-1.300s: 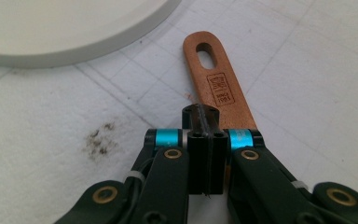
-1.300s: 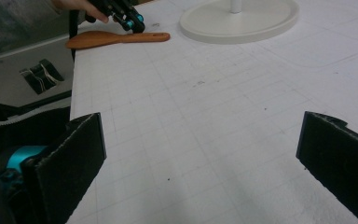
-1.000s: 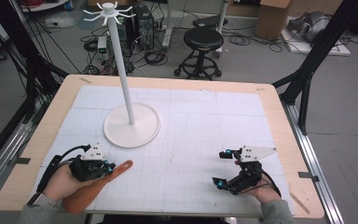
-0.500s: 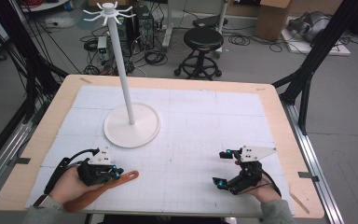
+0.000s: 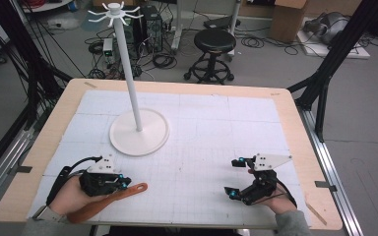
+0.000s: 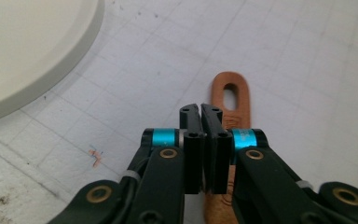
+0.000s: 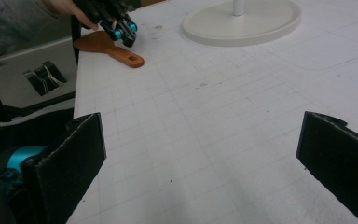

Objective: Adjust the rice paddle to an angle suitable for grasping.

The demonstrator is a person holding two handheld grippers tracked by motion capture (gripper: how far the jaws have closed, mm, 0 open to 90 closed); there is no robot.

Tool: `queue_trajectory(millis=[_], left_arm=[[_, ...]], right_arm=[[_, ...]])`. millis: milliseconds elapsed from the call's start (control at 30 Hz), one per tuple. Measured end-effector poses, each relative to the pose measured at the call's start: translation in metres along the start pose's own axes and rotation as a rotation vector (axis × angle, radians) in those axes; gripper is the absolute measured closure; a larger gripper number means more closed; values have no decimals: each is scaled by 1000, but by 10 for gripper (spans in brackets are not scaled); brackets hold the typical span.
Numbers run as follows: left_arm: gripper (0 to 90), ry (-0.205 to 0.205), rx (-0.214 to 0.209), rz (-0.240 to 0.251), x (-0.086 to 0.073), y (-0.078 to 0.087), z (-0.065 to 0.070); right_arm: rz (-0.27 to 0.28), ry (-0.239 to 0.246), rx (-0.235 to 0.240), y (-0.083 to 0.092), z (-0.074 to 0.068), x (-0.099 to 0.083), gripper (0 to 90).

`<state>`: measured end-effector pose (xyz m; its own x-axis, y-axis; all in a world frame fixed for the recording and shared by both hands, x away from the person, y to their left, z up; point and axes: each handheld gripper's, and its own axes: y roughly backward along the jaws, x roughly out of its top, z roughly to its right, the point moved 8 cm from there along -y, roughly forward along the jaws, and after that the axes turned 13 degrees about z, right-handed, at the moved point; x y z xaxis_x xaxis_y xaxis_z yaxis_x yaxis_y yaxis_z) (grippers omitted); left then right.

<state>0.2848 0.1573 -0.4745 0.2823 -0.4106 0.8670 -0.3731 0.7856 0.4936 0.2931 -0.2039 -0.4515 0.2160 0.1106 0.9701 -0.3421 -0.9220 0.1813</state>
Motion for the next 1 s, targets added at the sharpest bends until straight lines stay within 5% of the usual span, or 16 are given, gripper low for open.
queue_trajectory(millis=[233,500,667,767,1000], left_arm=[[679,-103,-71,81,13,15,18],[381,-46,-60,21,10,19,22],[183,-72,-43,9,14,23,23],[165,-87,-59,34,21,26,26],[151,-130,-66,-33,12,24,24]], right_arm=[[19,-2,-11,2,1,3,0],[7,-2,-1,2,-2,1,0],[6,0,-1,1,-1,1,0],[4,-6,2,1,-2,1,0],[0,11,-6,1,-2,0,0]])
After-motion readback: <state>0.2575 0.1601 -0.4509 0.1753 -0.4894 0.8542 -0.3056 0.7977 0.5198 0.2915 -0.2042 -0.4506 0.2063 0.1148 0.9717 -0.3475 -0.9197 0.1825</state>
